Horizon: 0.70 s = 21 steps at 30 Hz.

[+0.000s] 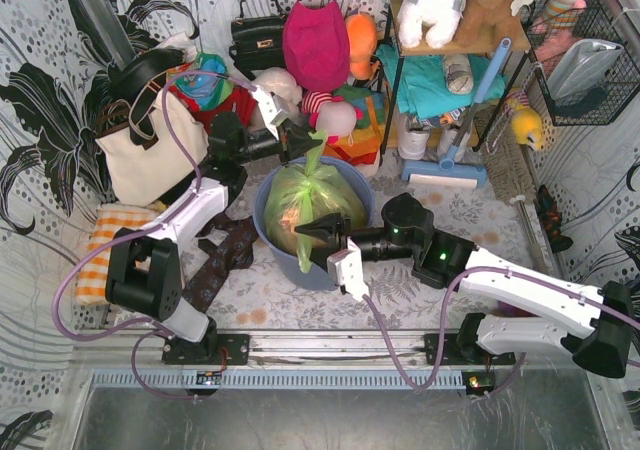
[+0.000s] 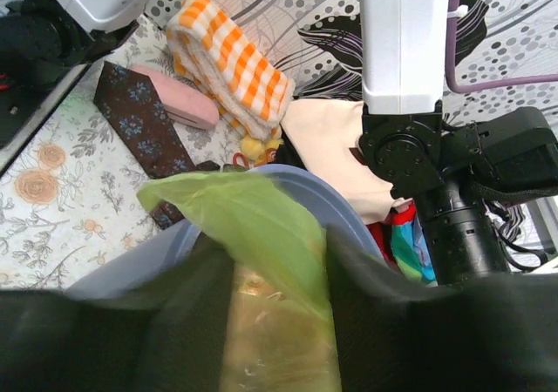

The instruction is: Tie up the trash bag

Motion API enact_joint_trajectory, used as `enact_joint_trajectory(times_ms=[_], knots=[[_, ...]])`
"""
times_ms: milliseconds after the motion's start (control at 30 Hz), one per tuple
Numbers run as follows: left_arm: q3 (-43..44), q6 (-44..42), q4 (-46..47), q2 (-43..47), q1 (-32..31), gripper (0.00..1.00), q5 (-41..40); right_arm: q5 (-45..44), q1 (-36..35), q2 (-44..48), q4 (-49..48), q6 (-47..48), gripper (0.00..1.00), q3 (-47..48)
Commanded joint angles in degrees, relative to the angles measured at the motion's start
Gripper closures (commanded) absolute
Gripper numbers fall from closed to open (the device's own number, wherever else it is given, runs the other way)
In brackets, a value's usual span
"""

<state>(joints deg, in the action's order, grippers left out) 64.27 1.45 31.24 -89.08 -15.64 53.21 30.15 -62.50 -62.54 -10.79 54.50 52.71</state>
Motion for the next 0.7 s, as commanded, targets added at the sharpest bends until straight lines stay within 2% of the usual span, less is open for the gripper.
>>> enact_joint_trajectory(times_ms=[0, 33, 67, 100, 433, 667], knots=[[0.8, 0.6, 3.5, 2.0, 0.4, 1.0, 0.8, 2.6, -0.2, -0.7, -1.1, -3.2, 0.73, 1.0], [0.8, 0.7, 3.7, 2.0, 0.4, 1.0, 0.7, 3.1, -0.2, -0.6, -1.1, -3.7, 0.87, 1.2], [0.7, 0.6, 3.8, 2.2, 0.4, 1.0, 0.6, 3.5, -0.3, -0.2, -1.0, -4.4, 0.97, 1.4], [0.6, 0.7, 4.2, 2.3, 0.4, 1.0, 0.3, 3.7, -0.3, 0.2, -1.0, -5.4, 1.0, 1.5], [-1.4, 0.5, 9.8, 7.4, 0.3, 1.0, -9.3, -3.8, 0.0, 4.0, -2.0, -29.6, 1.0, 5.7], [3.2, 1.2, 9.7, 7.7, 0.4, 1.0, -15.4, 5.3, 0.6, 2.5, 2.8, -41.5, 1.0, 14.3]])
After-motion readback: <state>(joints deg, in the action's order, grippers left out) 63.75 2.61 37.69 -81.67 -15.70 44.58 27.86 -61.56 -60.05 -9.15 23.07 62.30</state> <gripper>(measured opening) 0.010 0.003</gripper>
